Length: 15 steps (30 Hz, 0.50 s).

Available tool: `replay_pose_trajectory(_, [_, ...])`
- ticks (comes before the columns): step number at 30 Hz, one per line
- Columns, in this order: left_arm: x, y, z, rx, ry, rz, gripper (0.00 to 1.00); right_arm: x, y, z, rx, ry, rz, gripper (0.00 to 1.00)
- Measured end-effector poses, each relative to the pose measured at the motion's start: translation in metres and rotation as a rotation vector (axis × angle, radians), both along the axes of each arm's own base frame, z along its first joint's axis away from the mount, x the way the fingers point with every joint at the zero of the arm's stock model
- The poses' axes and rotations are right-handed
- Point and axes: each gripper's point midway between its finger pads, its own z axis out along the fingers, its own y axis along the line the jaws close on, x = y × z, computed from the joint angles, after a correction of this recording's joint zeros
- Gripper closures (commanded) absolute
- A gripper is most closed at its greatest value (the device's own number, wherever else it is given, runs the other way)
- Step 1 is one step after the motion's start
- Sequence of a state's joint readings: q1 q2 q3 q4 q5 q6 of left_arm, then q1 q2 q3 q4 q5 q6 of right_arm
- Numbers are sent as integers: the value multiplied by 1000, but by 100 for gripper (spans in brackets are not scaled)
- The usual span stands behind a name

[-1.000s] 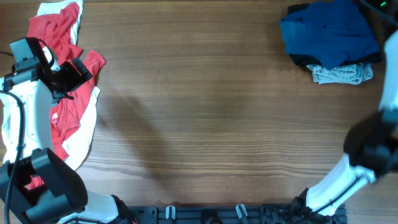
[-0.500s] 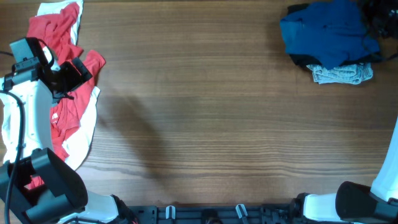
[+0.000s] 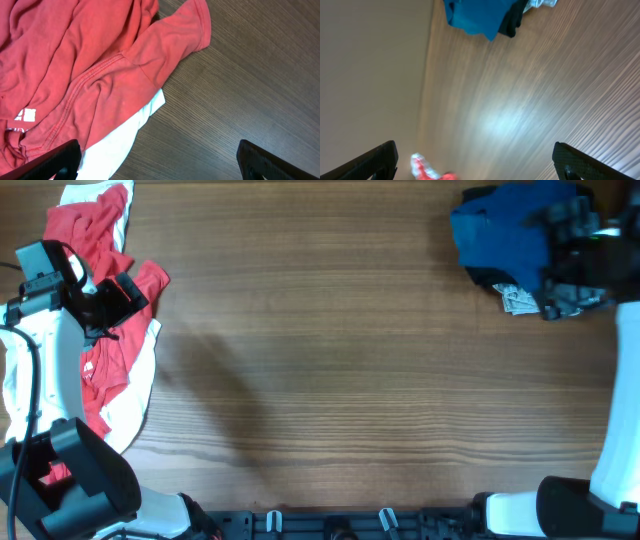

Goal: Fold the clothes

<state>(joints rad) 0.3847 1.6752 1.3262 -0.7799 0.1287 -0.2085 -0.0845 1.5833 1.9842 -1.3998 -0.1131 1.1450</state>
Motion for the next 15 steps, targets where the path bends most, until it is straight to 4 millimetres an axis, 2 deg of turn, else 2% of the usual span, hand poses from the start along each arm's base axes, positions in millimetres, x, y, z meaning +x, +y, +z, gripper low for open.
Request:
replay_pose_trajectory(1, [0,0,0,0,0,0,0,1,6,1,-47,-5,24,0])
replay_pose_trajectory(3, [0,0,0,0,0,0,0,6,32,13,-174,-74,135,0])
replay_pose_trajectory(5, [0,0,0,0,0,0,0,9,47,36,-264,-180,227,0])
replay_pose_trajectory(11, [0,0,0,0,0,0,0,-3,53,100,-455,-434,418,0])
replay_pose_trajectory(14, [0,0,0,0,0,0,0,-2,55,131,-565,-626,468,0])
replay_pose_trajectory(15, [0,0,0,0,1,0,0,-2,55,134,-583,-660,472,0])
